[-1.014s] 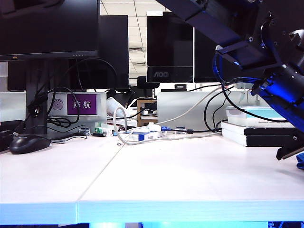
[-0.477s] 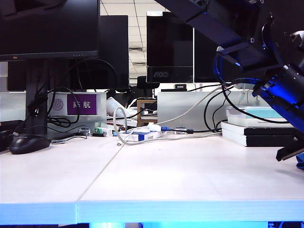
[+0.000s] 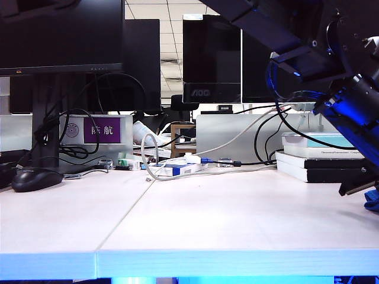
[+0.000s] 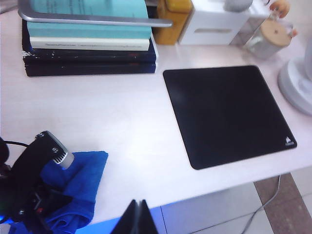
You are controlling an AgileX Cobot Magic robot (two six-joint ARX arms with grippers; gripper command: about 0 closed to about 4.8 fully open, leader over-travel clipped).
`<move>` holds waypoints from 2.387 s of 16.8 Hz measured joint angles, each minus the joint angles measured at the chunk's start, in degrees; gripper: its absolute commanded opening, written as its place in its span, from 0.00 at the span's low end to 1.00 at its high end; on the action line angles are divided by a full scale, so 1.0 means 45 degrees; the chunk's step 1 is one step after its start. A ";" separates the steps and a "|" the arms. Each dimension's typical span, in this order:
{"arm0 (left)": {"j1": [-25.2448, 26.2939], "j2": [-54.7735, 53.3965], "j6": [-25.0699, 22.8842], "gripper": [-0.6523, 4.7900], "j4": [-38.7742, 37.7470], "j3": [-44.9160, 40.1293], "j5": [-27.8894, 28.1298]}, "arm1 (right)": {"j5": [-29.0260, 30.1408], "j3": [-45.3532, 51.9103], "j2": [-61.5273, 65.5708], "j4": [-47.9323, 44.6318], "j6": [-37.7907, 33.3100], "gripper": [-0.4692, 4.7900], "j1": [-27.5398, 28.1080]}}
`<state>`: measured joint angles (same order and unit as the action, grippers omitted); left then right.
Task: Wipe the table from left to right using the rag.
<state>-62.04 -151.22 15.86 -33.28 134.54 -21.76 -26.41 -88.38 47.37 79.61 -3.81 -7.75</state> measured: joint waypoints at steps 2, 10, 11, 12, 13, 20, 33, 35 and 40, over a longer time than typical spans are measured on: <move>0.0005 0.0039 -0.0092 0.11 -0.0141 0.0000 0.0029 | 0.0418 0.0005 0.0117 0.0000 0.0146 0.08 0.0389; 0.0049 0.0039 -0.0092 0.40 -0.1200 0.0797 -0.0272 | 0.1603 0.0350 0.0525 0.0010 0.0189 0.08 0.0636; 0.0049 0.0039 -0.0063 0.40 -0.1234 0.1005 -0.0272 | 0.1593 0.0350 0.0549 0.0010 0.0194 0.08 0.0641; 0.0044 0.0044 0.0058 0.40 -0.1282 0.1423 -0.0296 | 0.1598 0.0350 0.0578 0.0010 0.0194 0.08 0.0636; 0.0044 0.0073 0.0102 0.40 -0.1248 0.1729 -0.0325 | 0.1608 0.0350 0.0622 0.0010 0.0189 0.08 0.0636; 0.0058 0.0102 0.0306 0.52 -0.1676 0.2191 -0.1287 | 0.1642 0.0350 0.0719 0.0010 0.0185 0.08 0.0665; 0.0141 0.0967 0.0398 1.00 -0.2317 0.2259 -0.1598 | 0.2322 0.0369 0.1627 -0.0073 0.0112 0.08 0.1457; 0.0223 0.1263 0.0398 0.92 -0.2477 0.2263 -0.1598 | 0.2467 0.0374 0.1758 -0.0204 0.0107 0.08 0.1457; 0.0369 0.1574 0.0403 0.92 -0.2812 0.2263 -0.2195 | 0.2754 0.0374 0.1768 -0.0204 -0.0034 0.08 0.1666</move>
<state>-60.38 -144.14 17.67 -45.93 144.73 -31.64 -14.02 -86.70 55.33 78.70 -3.97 -0.25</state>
